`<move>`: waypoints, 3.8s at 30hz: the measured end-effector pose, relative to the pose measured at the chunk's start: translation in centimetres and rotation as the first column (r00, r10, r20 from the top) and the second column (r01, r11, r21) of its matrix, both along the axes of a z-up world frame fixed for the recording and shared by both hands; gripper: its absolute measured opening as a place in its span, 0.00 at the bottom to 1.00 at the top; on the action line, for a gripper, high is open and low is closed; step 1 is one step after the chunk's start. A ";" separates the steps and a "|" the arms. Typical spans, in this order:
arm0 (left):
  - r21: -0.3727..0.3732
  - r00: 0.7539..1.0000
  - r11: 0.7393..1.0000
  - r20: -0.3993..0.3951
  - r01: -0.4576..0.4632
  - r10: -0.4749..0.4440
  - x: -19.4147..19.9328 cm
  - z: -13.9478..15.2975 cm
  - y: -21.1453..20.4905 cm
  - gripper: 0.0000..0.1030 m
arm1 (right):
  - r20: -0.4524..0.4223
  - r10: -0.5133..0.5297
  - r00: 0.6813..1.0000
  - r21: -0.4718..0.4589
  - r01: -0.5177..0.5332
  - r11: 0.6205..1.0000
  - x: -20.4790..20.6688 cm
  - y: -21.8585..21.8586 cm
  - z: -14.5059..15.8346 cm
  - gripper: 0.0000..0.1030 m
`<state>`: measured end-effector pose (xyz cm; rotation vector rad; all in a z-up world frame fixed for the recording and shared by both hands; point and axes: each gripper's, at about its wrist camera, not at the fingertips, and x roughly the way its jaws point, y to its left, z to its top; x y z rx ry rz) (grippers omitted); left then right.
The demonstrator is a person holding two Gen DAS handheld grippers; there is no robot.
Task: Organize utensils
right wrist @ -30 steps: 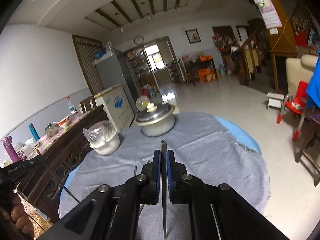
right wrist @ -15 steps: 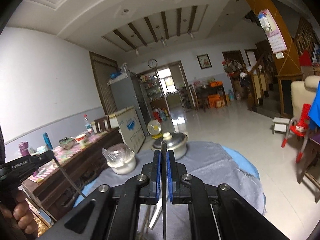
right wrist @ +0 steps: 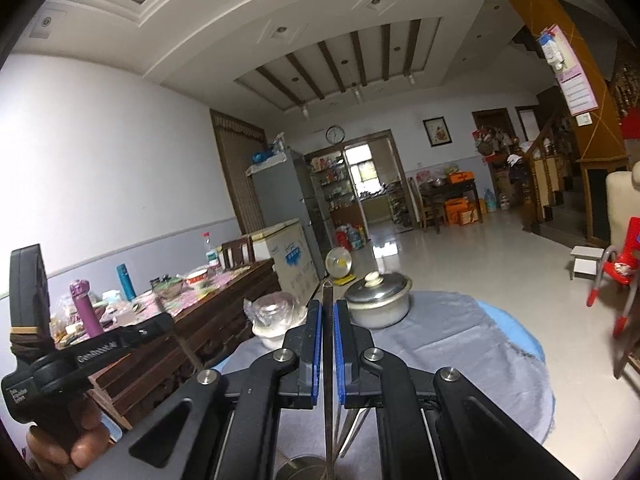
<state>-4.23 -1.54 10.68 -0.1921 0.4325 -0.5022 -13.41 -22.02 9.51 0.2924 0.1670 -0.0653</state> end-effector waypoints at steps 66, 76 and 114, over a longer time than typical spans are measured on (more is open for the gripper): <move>0.091 0.992 0.996 -0.122 -0.007 0.018 2.6 -3.8 0.6 0.15 | -0.300 0.059 0.952 0.112 -0.026 0.993 5.2 0.0 -6.5 0.08; 0.080 0.980 0.993 -0.173 -0.082 0.094 4.6 -4.8 3.2 0.19 | -0.323 -0.012 0.946 0.183 0.075 0.980 5.2 -3.7 -7.1 0.08; 0.247 0.809 0.964 -0.546 -0.094 0.219 14.2 -19.8 3.8 0.23 | -0.589 0.039 0.807 0.351 0.212 0.912 12.4 -10.6 -19.3 0.10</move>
